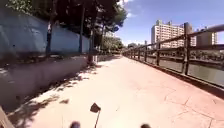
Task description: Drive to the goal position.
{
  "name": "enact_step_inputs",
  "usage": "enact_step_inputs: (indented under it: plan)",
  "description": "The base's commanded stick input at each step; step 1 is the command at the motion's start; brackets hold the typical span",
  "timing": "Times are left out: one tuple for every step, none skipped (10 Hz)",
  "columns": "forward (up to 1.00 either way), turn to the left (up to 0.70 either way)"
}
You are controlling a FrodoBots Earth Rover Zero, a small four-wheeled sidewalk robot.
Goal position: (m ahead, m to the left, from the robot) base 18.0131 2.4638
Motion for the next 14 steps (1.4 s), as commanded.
enact_step_inputs:
  plan:
    - [0.85, 0.0]
    - [0.85, 0.0]
    - [0.85, 0.0]
    - [0.85, 0.0]
    - [0.85, 0.0]
    - [0.85, 0.0]
    - [0.85, 0.0]
    - [0.85, 0.0]
    - [0.85, 0.0]
    - [0.85, -0.24]
    - [0.85, -0.34]
    - [0.85, -0.34]
    - [0.85, -0.3]
    - [0.85, -0.06]
